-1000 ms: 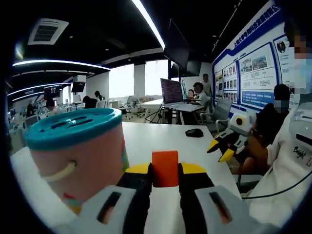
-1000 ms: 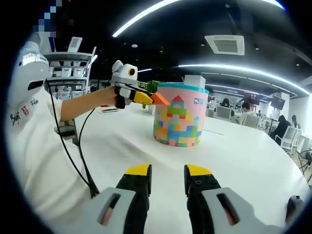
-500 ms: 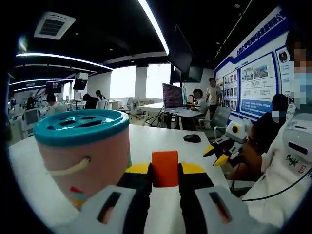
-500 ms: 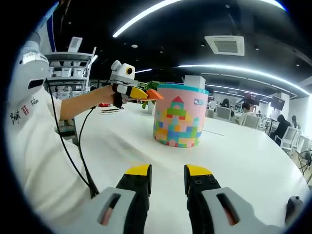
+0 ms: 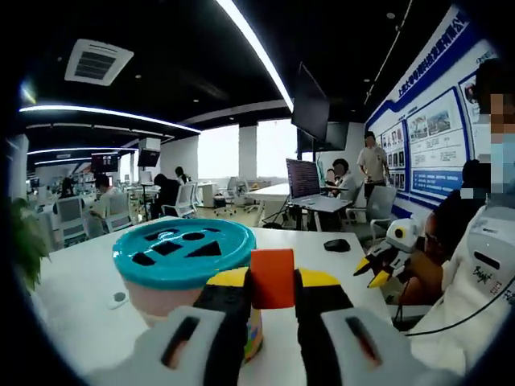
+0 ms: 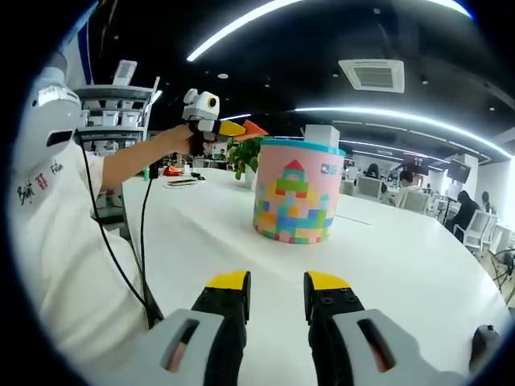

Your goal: Arrange the toys in the designated storage area by placing each visible toy with the group until no toy remains scattered across the table.

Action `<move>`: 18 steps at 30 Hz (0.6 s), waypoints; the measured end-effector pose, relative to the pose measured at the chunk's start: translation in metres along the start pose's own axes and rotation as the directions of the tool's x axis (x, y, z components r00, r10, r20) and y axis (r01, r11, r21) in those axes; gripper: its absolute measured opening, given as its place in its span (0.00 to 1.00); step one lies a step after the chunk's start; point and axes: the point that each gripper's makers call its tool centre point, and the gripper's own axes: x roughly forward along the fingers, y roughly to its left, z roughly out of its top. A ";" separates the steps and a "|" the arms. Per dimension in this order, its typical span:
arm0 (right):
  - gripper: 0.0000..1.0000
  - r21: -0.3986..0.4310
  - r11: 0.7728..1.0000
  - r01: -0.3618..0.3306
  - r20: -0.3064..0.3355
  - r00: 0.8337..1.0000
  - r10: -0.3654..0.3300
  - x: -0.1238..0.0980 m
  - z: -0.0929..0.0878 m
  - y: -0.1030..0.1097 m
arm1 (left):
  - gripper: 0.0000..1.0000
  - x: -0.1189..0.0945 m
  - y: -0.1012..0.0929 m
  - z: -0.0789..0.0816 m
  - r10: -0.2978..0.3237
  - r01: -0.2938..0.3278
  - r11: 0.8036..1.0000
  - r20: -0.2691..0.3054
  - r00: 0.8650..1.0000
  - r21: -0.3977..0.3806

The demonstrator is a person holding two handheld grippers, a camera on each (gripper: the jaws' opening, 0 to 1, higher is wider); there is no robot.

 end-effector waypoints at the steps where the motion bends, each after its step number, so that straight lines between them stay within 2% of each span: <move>1: 0.27 -0.003 1.000 0.001 -0.002 1.000 -0.001 0.000 0.000 0.000 | 0.21 -0.002 0.004 0.002 -0.001 0.001 1.000 0.000 1.000 -0.002; 2: 0.27 -0.003 1.000 0.001 -0.004 1.000 -0.001 0.000 -0.001 -0.001 | 0.21 -0.003 0.007 0.004 -0.001 0.001 1.000 0.008 1.000 -0.011; 3: 0.27 -0.006 1.000 0.008 -0.010 1.000 -0.008 -0.002 -0.002 -0.002 | 0.21 -0.005 0.008 0.008 -0.034 0.035 0.999 0.020 0.999 -0.021; 5: 0.27 -0.008 1.000 0.018 -0.003 1.000 -0.018 -0.004 0.000 -0.003 | 0.21 -0.007 0.014 0.013 -0.027 0.027 1.000 0.021 0.999 -0.012; 9: 0.28 -0.076 0.997 0.022 0.019 1.000 -0.021 -0.012 0.011 -0.004 | 0.21 -0.010 0.029 0.021 -0.013 0.013 1.000 0.014 1.000 -0.017; 11: 0.29 -0.084 0.996 0.023 0.022 1.000 -0.021 -0.016 0.016 -0.005 | 0.21 -0.011 0.033 0.029 -0.027 0.028 0.999 0.027 0.999 -0.036; 18: 0.29 -0.076 0.997 0.021 0.055 0.998 -0.017 -0.021 0.026 -0.008 | 0.21 -0.011 0.046 0.047 -0.042 0.043 0.999 -0.028 0.999 0.019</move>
